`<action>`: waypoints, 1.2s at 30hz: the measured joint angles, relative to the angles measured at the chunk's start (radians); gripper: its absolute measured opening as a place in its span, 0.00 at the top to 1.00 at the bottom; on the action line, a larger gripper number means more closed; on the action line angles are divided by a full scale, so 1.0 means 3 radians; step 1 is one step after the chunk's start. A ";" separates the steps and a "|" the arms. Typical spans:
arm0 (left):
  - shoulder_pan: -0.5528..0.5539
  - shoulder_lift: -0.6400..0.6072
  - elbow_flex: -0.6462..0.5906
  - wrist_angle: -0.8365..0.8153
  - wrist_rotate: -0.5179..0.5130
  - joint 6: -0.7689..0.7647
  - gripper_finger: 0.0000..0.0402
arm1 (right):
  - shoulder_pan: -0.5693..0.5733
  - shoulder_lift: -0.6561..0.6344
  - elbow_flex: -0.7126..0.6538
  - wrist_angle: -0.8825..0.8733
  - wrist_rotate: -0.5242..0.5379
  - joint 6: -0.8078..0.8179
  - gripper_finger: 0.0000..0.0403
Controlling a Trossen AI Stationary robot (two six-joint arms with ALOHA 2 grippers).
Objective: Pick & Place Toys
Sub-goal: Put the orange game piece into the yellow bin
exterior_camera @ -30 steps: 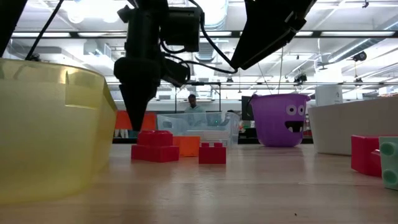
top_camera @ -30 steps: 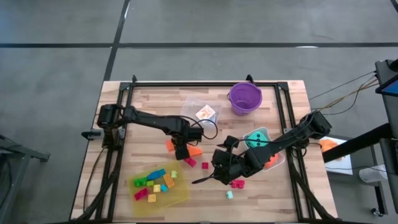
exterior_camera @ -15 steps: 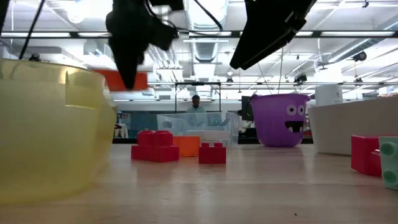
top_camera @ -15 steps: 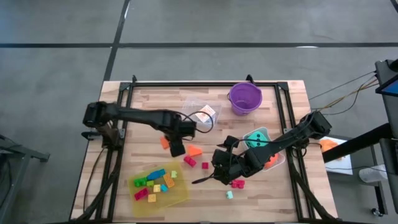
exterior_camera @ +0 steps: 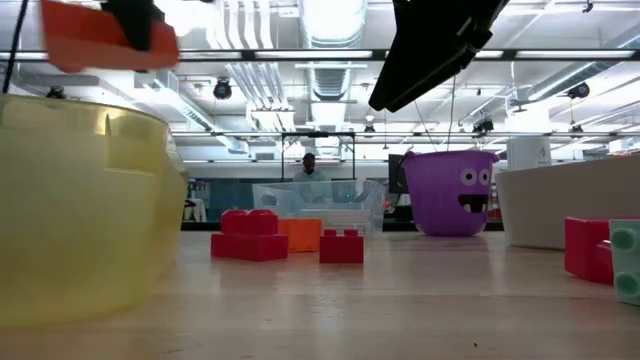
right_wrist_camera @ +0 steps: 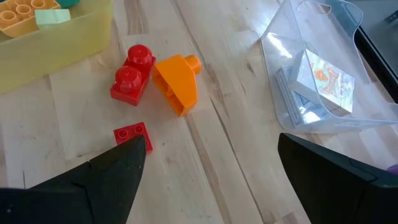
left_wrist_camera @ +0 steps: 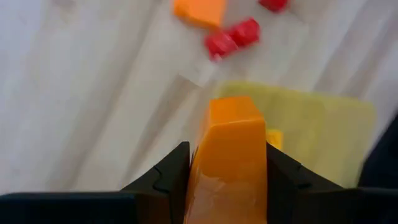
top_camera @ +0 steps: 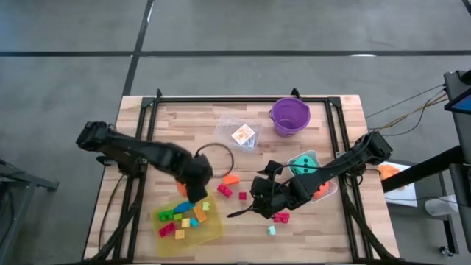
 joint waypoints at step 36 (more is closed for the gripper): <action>-0.1379 0.1113 -0.0009 0.1078 0.0620 -0.1244 0.66 | 0.0208 0.0000 -0.0034 0.0052 -0.0017 0.0275 0.11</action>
